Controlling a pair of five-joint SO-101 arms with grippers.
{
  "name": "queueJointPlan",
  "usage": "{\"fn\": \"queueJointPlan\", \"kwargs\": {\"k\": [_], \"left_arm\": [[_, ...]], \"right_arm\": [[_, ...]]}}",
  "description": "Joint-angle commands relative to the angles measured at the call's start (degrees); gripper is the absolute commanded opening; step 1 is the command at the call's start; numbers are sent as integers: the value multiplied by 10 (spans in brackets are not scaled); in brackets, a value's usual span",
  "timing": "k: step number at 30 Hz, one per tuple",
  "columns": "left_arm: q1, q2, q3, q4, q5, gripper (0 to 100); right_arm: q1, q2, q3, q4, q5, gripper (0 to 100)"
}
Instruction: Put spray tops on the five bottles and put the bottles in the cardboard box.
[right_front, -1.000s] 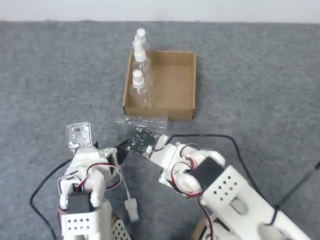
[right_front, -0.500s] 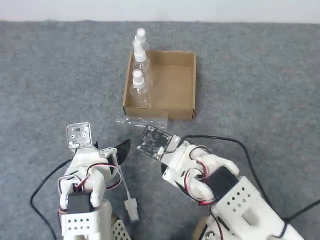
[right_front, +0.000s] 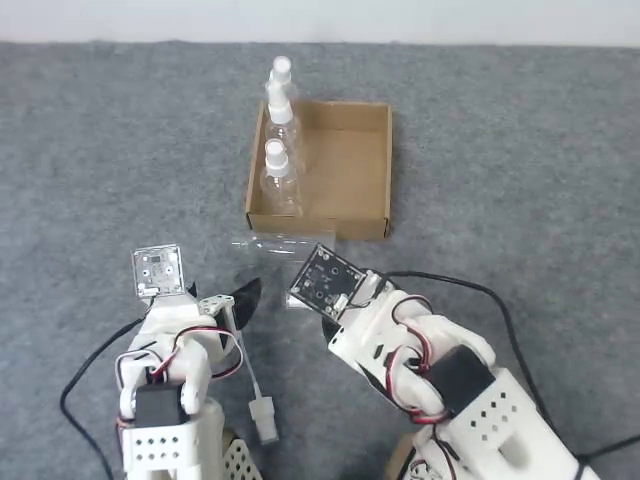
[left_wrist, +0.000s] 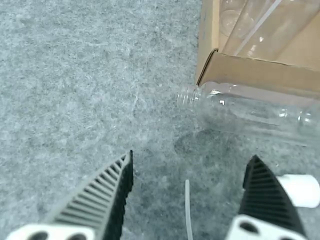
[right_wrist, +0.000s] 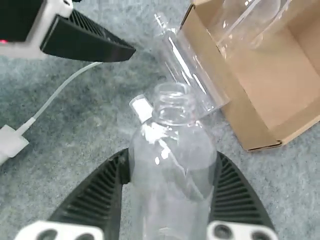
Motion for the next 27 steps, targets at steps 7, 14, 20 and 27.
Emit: {"fn": "queueJointPlan", "kwargs": {"k": [7, 14, 20, 27], "left_arm": [[-4, -10, -14, -2, -6, 334], [-5, -10, -40, -2, -6, 334], [-5, -10, -43, -3, -7, 334], [-22, -10, -65, -1, -10, 334]], "right_arm": [[8, -50, 22, -31, -4, 132], [8, -58, 23, -30, -4, 132], [8, -58, 23, -30, -4, 132], [8, -57, 23, -29, -4, 132]]}}
